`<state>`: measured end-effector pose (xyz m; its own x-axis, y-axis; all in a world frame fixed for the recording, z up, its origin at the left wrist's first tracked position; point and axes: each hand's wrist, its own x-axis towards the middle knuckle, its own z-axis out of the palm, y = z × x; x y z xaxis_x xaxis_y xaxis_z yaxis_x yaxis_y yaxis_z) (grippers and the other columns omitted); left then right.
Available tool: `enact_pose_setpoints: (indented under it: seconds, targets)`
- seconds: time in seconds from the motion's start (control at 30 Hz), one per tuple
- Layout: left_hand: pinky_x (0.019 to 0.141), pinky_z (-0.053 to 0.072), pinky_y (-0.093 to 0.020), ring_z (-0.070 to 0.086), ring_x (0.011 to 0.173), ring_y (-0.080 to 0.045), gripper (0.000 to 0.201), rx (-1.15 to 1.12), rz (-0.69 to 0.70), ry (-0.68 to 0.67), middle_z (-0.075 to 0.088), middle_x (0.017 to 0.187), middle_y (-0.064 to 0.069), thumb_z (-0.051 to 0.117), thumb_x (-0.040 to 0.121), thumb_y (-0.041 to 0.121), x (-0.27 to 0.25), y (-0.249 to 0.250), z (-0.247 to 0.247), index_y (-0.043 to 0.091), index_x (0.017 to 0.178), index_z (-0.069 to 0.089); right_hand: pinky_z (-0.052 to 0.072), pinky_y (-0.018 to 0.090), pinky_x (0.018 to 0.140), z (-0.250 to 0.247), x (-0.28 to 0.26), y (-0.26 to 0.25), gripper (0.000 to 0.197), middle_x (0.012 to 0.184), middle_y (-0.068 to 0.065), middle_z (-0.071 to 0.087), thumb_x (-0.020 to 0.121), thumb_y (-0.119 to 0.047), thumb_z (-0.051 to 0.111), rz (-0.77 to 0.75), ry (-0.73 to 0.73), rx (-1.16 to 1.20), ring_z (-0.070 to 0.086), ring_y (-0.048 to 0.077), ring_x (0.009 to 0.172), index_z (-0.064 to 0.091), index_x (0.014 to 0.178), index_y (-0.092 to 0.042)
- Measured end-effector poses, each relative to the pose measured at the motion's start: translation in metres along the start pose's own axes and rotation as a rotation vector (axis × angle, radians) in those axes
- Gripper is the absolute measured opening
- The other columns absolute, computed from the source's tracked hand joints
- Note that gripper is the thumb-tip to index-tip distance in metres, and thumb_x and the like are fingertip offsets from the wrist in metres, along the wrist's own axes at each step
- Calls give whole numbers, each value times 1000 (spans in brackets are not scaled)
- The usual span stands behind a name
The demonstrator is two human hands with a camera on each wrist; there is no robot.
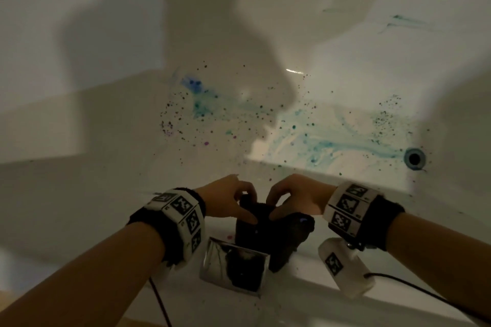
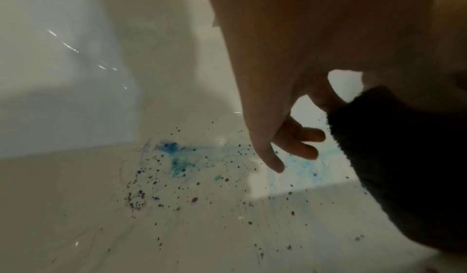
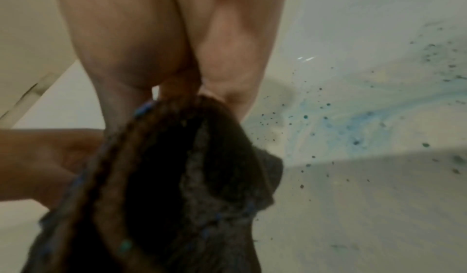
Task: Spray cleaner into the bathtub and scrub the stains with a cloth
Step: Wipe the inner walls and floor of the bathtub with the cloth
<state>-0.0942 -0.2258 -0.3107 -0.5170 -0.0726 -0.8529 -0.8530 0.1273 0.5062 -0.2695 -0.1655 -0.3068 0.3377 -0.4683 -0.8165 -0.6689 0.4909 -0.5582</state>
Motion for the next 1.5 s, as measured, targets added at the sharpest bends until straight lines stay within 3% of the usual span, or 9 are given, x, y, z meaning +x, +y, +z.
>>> enact_pose_setpoints:
  seconds: [0.17, 0.27, 0.43, 0.53, 0.77, 0.93, 1.17, 1.3, 1.5]
  targets:
    - [67, 40, -17, 48, 72, -7, 23, -152, 51, -13, 50, 79, 9, 69, 81, 21, 1, -2, 5, 27, 76, 48, 43, 29, 99, -2, -13, 16, 29, 106, -9, 63, 80, -14, 70, 90, -127, 94, 58, 7, 104, 64, 105, -28]
    - [70, 45, -17, 54, 77, -8, 19, -192, 74, 35, 56, 86, 10, 68, 83, 20, -1, -1, 11, 26, 90, 51, 42, 29, 100, 0, -18, 24, 45, 104, -8, 61, 83, -6, 66, 129, -181, 68, 56, 9, 104, 57, 124, -23]
    - [92, 46, -25, 60, 93, -10, 29, -15, 204, -121, 68, 106, 2, 67, 82, 12, -3, 25, 17, 23, 108, 70, 45, 23, 89, 10, -27, 34, 37, 77, -15, 63, 84, 9, 55, 123, -146, 101, 57, 9, 86, 65, 114, -10]
    - [88, 46, -25, 54, 82, -7, 32, 141, 221, -246, 69, 105, -1, 58, 85, 4, -1, 45, 23, 22, 107, 71, 47, 21, 93, 7, -33, 46, 34, 99, 4, 69, 85, 8, 52, 178, -56, 92, 61, 15, 97, 68, 109, -11]
    - [59, 41, -23, 40, 55, -9, 58, 466, 86, -488, 54, 88, -2, 35, 82, -11, 10, 68, 22, 20, 123, 62, 40, 21, 98, 8, -39, 50, 35, 113, -4, 64, 88, -4, 51, 176, 46, -149, 57, 9, 107, 64, 114, -24]
    - [73, 42, -25, 54, 89, -20, 62, 495, -57, -476, 61, 118, -5, 35, 81, -9, 5, 49, 15, 27, 125, 59, 38, 22, 96, 24, -32, 21, 36, 122, -2, 60, 90, -5, 48, 81, 4, -149, 54, 14, 113, 63, 118, -22]
    - [79, 42, -24, 56, 110, -18, 51, 454, -215, -447, 61, 125, 0, 45, 85, -8, -12, 0, -6, 22, 123, 62, 29, 27, 106, 40, -22, -1, 49, 142, 2, 42, 90, 3, 39, 27, -67, -136, 37, 19, 130, 57, 127, -23]
    - [67, 41, -7, 53, 98, -4, 44, 409, -291, -432, 64, 120, 3, 55, 86, -1, -31, -35, -18, 25, 120, 64, 32, 26, 103, 32, -22, 10, 48, 135, -3, 49, 91, 2, 38, 56, -44, -81, 43, 16, 125, 59, 124, -25]
    - [87, 43, -18, 54, 118, -16, 46, 659, -381, -297, 57, 129, -1, 40, 90, -2, -52, -76, -37, 21, 122, 62, 35, 24, 103, 24, -13, 13, 48, 131, -5, 54, 90, 4, 39, 115, 10, -72, 48, 14, 122, 62, 120, -25]
